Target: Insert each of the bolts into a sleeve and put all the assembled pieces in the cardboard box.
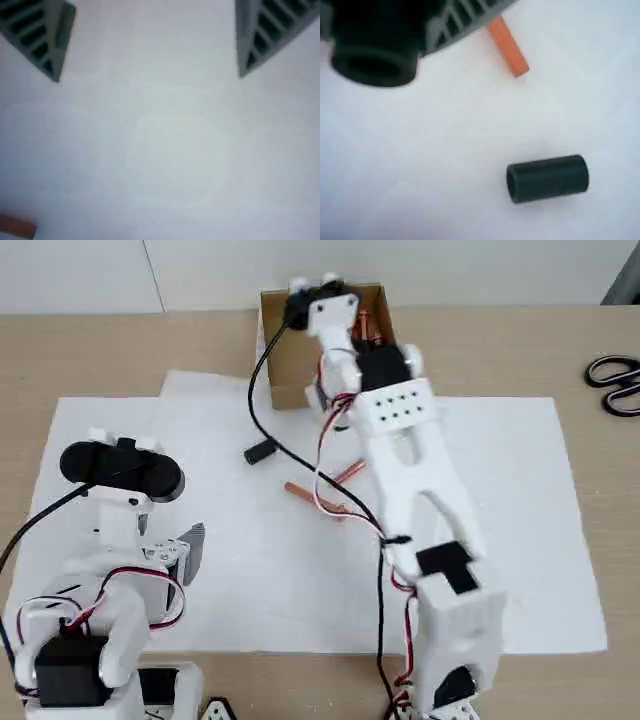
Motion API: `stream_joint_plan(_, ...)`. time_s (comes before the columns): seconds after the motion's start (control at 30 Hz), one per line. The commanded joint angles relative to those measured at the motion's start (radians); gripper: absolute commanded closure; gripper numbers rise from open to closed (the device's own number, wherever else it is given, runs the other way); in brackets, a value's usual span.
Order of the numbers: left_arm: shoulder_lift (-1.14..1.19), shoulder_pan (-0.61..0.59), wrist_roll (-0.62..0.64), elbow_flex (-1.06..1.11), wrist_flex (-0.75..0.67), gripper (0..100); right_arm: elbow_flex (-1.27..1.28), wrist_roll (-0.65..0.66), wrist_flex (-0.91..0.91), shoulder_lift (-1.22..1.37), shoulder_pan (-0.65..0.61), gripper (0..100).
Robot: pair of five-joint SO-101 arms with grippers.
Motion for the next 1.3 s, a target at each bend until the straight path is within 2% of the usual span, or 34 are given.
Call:
stream_joint_plan(0.0,0.011,0.002,-0.002,-0.001,-0.041,78,-0.064,0.008,0.085,-0.206,0.048,99.5)
stream_joint_plan(0.17,0.176,0.005,-0.003,-0.088,-0.074,78,-0.06,0.005,0.168,-0.387,0.142,99.5)
stream_joint_plan(0.37,0.571,0.02,-0.021,-0.403,-0.069,78,-0.041,0.002,0.183,-0.555,0.325,99.5)
stream_joint_plan(0.57,0.848,0.245,-0.209,-0.668,0.055,79,0.192,0.006,0.202,-0.723,0.498,99.5)
stream_joint_plan(0.67,0.941,0.373,-0.354,-0.717,0.11,79,0.31,0.008,0.188,-0.811,0.57,99.4)
stream_joint_plan(0.77,1.028,0.446,-0.466,-0.723,0.114,79,0.399,0.008,0.147,-0.885,0.638,99.4)
stream_joint_plan(0.93,1.181,0.451,-0.493,-0.722,-0.031,79,0.549,0.009,0.031,-0.97,0.725,99.4)
stream_joint_plan(1.03,1.263,0.453,-0.505,-0.725,-0.123,79,0.641,0.077,-0.047,-1.009,0.769,99.4)
stream_joint_plan(1.17,1.346,0.451,-0.703,-0.725,-0.239,79,0.749,0.137,-0.119,-1.063,0.796,99.4)
stream_joint_plan(1.27,1.396,0.45,-0.824,-0.725,-0.259,79,0.813,0.141,-0.159,-1.101,0.803,99.4)
